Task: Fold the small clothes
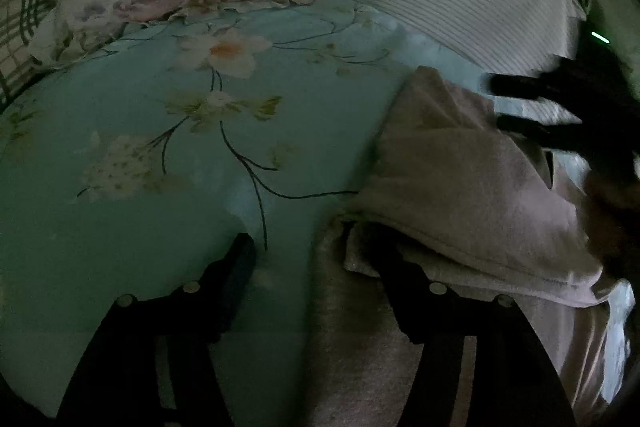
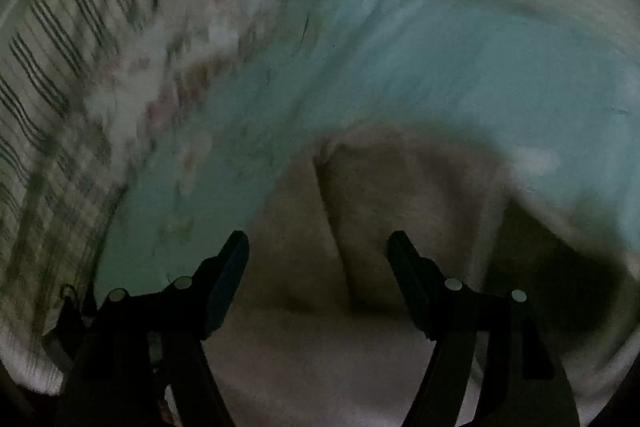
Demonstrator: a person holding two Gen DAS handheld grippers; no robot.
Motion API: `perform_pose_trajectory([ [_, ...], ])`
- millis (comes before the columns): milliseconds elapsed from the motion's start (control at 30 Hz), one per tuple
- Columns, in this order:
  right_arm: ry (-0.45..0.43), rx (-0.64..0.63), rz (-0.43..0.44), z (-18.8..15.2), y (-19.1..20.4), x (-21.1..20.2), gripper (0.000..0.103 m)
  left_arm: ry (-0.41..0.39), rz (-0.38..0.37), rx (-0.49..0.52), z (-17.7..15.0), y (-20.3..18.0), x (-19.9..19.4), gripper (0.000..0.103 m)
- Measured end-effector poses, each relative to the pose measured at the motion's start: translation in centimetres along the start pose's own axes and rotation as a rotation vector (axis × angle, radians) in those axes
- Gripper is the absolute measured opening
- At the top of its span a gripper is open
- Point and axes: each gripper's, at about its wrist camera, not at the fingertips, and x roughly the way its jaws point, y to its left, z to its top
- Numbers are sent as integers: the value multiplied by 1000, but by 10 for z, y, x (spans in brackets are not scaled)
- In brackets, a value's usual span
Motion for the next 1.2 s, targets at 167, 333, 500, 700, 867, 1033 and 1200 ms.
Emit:
perform_pose_trajectory([
  [167, 129, -98, 333, 14, 29, 28, 74, -19, 1, -6, -1, -1, 3, 65],
  [333, 5, -19, 456, 33, 40, 50, 75, -36, -19, -25, -2, 2, 3, 65],
  [500, -140, 203, 423, 30, 9, 55, 74, -43, -46, -49, -2, 6, 2, 65],
  [700, -230, 127, 180, 0, 19, -13, 74, -46, -77, -84, -3, 12, -5, 65],
  [867, -318, 172, 70, -75, -6, -91, 74, -13, -120, -121, 3, 21, -14, 65],
  [1033, -438, 324, -124, -172, -50, -174, 74, -24, -83, -23, 20, -2, -25, 65],
  [1200, -557, 510, -374, -256, -89, -248, 74, -30, -9, 116, 41, -34, -13, 65],
])
